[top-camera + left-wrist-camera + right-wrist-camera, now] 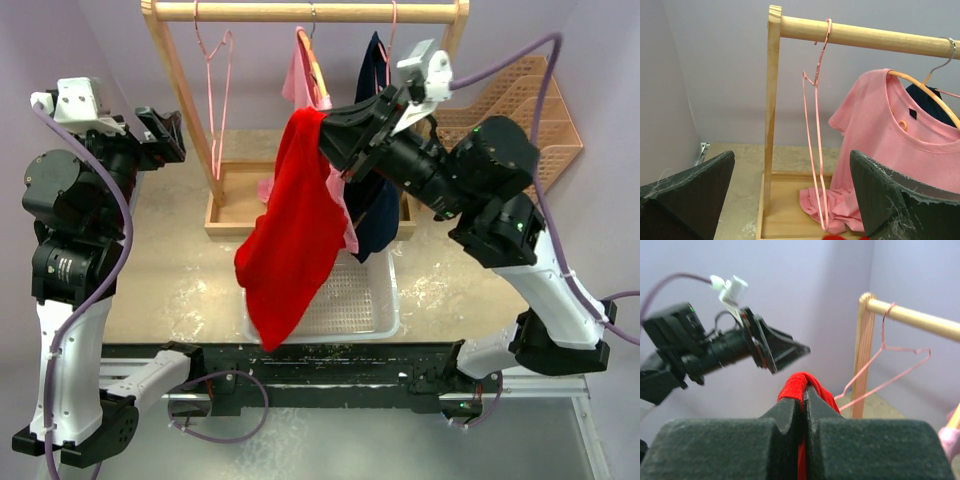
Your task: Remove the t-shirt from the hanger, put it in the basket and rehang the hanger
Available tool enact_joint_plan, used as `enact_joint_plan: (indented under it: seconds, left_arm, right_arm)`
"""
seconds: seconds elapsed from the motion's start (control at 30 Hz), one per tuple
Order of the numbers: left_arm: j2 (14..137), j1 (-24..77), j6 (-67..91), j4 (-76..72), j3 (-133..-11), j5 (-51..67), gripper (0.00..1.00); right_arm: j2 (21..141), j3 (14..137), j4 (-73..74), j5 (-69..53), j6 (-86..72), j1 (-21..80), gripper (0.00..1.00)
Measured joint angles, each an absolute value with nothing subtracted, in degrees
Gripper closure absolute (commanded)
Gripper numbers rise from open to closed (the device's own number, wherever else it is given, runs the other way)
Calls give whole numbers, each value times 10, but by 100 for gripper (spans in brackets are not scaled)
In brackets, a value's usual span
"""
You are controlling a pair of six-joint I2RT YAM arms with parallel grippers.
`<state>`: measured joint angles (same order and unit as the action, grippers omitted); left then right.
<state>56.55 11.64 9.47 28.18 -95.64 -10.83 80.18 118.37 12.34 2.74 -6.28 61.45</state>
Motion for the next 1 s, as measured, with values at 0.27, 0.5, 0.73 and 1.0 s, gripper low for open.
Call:
enact_joint_plan:
  seconds: [0.27, 0.5, 0.73, 1.0]
  left_arm:
    - [561, 116, 99, 288, -953, -90, 1]
    - [559, 116, 100, 288, -946, -83, 1]
    - [561, 116, 100, 288, -937, -81, 1]
    - [562, 116, 101, 287, -936, -77, 1]
  right_arm:
    - [818, 1270, 131, 25, -20, 615, 100]
    - [808, 1269, 89, 54, 10, 615, 100]
    - [783, 1269, 57, 73, 29, 615, 100]
    - [741, 1242, 18, 85, 41, 615, 100]
